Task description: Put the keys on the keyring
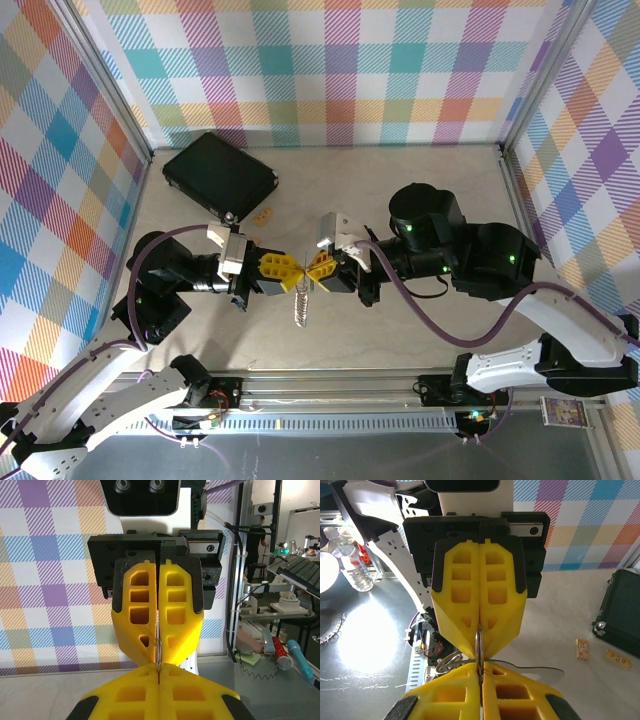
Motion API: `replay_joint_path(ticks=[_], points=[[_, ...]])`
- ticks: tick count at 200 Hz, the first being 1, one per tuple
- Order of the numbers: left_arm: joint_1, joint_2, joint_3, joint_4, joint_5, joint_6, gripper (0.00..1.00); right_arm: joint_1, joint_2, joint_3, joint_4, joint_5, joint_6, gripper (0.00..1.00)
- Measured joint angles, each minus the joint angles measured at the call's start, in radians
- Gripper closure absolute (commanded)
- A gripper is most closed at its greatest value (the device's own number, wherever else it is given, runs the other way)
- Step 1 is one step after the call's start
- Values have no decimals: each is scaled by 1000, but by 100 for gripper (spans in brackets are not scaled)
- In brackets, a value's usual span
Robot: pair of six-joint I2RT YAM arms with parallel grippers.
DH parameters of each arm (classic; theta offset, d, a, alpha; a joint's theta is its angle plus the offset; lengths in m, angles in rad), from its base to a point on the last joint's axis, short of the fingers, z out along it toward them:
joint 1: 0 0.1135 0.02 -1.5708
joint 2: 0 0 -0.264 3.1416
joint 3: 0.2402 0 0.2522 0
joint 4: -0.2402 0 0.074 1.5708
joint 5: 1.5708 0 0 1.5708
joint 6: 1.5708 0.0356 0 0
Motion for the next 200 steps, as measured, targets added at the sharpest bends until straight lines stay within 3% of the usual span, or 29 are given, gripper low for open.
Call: replay_joint_path(ticks=[32,51,82,139,200], points=[[0,3,-1,-8,3,5,100,0,-11,-25,18,2,0,100],[0,3,0,-40,-8,33,85,0,-12,-32,12,17,-2,100],[0,10,21,-183,-58,130,82,0,18,-19,-49,64,-19,100],[0,44,96,-431,-143,292,100,-1,114,69,-203,137,-84,100],[0,47,88,-447,-151,304,100,-1,132,77,-233,152,-101,99]])
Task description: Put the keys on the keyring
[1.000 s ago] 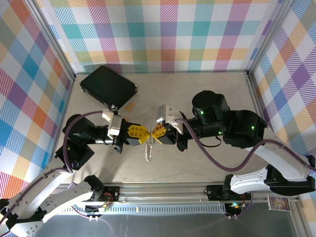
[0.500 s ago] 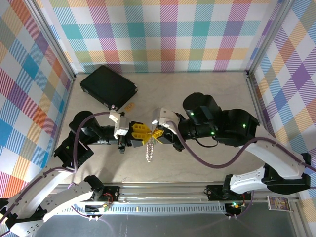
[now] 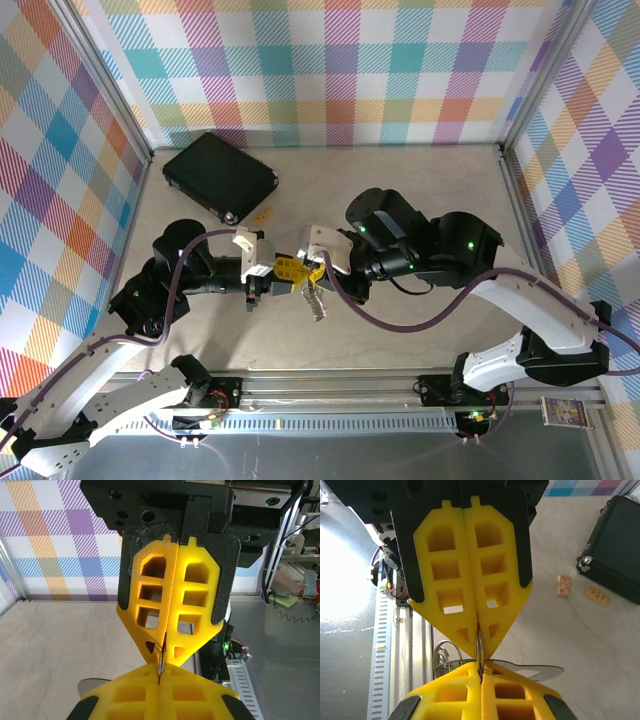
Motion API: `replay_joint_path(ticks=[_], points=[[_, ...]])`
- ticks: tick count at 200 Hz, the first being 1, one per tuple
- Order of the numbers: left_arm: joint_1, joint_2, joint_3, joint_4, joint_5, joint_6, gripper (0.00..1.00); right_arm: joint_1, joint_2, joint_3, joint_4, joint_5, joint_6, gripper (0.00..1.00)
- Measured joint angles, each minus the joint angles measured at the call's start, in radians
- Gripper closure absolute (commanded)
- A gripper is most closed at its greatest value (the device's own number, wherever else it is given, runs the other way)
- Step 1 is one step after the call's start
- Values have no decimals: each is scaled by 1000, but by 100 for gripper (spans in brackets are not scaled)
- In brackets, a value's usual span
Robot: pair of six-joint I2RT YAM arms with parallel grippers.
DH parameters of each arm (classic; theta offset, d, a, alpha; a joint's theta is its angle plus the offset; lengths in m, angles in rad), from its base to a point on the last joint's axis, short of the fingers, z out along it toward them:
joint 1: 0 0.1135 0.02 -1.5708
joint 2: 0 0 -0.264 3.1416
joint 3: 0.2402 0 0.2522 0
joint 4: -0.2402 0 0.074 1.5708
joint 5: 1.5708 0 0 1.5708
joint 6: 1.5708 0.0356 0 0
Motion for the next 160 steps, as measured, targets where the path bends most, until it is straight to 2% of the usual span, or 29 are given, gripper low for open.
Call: replay_joint_path(ticks=[28,85,123,149,160], points=[[0,-12,-25,84,16,-56,100,0,-47,-53,68,-8,8,87],[0,-11,-106,411,103,-259,100,0,-153,-147,220,-48,31,86],[-7,13,-174,652,143,-416,100,0,-216,-215,299,-63,47,90],[-13,22,-184,725,150,-463,100,0,-234,-228,328,-72,55,100],[-19,23,-184,732,150,-463,100,0,-234,-228,334,-74,55,100]])
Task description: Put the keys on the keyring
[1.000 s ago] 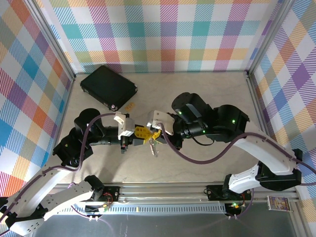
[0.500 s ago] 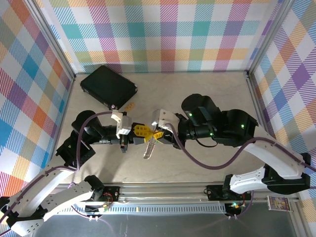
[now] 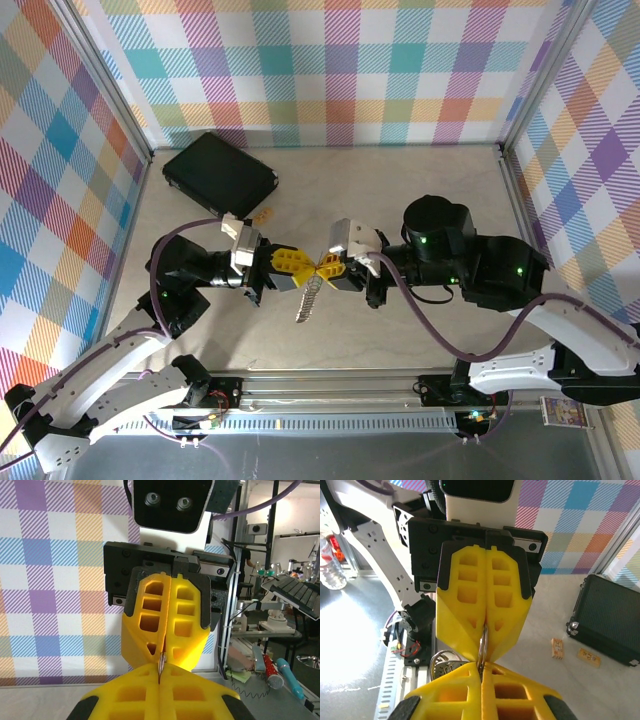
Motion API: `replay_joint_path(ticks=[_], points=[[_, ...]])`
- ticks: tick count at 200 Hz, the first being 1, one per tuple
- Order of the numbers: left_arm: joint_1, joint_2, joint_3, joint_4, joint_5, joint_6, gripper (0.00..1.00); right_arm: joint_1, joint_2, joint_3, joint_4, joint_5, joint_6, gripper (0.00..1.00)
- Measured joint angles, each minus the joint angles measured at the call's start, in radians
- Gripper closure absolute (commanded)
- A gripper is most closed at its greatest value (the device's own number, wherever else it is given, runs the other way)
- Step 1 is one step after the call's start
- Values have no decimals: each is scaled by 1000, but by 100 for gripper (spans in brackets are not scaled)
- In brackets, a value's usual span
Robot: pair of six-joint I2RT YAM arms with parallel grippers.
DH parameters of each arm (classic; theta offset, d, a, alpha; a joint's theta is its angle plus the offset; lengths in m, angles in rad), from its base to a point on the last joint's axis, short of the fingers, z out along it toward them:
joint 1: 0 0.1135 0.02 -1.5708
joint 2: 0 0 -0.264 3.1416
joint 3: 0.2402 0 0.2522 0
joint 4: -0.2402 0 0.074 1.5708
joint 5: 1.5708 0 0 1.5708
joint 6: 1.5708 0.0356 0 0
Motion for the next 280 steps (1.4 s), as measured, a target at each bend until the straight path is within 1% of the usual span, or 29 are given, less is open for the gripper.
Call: replay_joint_path(ticks=[10,21,30,49,81,108,115,133,135,187,212,224,244,269,280], points=[[-3,-1,0,-7,-1,6,100,0,0,0,0,0,0,100],[-8,-8,8,-58,-11,36,100,0,5,3,-16,2,0,100],[-13,-16,19,-114,-24,70,94,0,14,13,-37,4,-1,100],[-19,-38,63,-286,-82,172,84,0,52,56,-90,18,-10,100],[-21,-53,141,-571,-199,352,83,1,145,146,-196,46,-34,100],[-27,-58,158,-716,-254,441,84,8,213,195,-280,57,-48,100],[-28,-60,158,-742,-261,454,88,10,226,201,-296,59,-51,100],[-32,-62,158,-792,-267,476,100,14,247,211,-326,67,-59,100],[-32,-62,158,-797,-266,484,100,14,248,212,-329,69,-60,100],[-35,-79,157,-794,-264,482,100,18,262,240,-349,72,-66,100],[-35,-91,148,-753,-252,443,100,20,245,229,-320,62,-65,87],[-35,-97,139,-702,-235,413,100,21,221,208,-281,51,-63,83],[-35,-99,127,-612,-208,367,100,22,172,169,-218,26,-55,81],[-37,-98,106,-488,-174,311,100,22,121,139,-158,6,-46,81],[-37,-95,95,-428,-160,282,100,22,109,138,-141,0,-43,82]])
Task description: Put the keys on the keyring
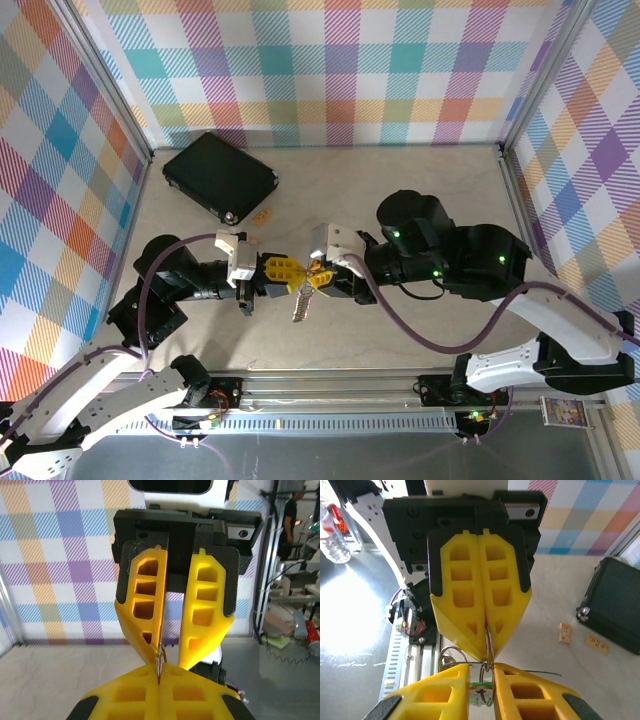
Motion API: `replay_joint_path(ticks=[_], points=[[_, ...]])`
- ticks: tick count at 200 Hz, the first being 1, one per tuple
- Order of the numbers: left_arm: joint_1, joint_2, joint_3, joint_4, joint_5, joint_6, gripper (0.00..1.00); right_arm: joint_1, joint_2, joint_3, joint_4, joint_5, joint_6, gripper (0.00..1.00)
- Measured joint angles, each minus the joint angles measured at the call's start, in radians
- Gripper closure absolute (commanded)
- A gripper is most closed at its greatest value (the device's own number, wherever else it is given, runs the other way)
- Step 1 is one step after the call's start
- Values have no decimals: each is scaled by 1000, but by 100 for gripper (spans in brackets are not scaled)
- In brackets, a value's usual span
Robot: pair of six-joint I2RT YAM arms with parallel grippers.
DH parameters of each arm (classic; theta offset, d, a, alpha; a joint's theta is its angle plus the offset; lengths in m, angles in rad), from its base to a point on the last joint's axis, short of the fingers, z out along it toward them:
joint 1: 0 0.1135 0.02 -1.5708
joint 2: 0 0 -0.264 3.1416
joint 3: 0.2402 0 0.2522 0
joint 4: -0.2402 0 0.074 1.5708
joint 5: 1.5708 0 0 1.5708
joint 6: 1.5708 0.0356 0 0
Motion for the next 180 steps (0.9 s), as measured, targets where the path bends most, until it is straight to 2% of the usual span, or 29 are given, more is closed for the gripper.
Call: replay_joint_path(ticks=[18,30,52,72,97,121,155,180], points=[[0,13,-21,100,23,-53,100,0,-16,-4,28,0,9,91],[-1,23,-41,171,40,-97,100,0,-26,-9,37,2,12,94],[-2,41,-67,261,59,-154,100,0,-39,-14,38,7,12,93],[-2,46,-78,298,59,-178,100,0,-40,-14,36,28,11,87],[-2,45,-80,291,54,-180,100,2,-27,-13,34,40,10,83],[1,43,-82,262,43,-175,100,2,-19,-12,21,66,4,100],[1,40,-81,219,28,-139,100,2,-12,-10,-1,85,6,100],[0,31,-55,95,-6,-55,100,2,7,-3,-34,104,0,100]])
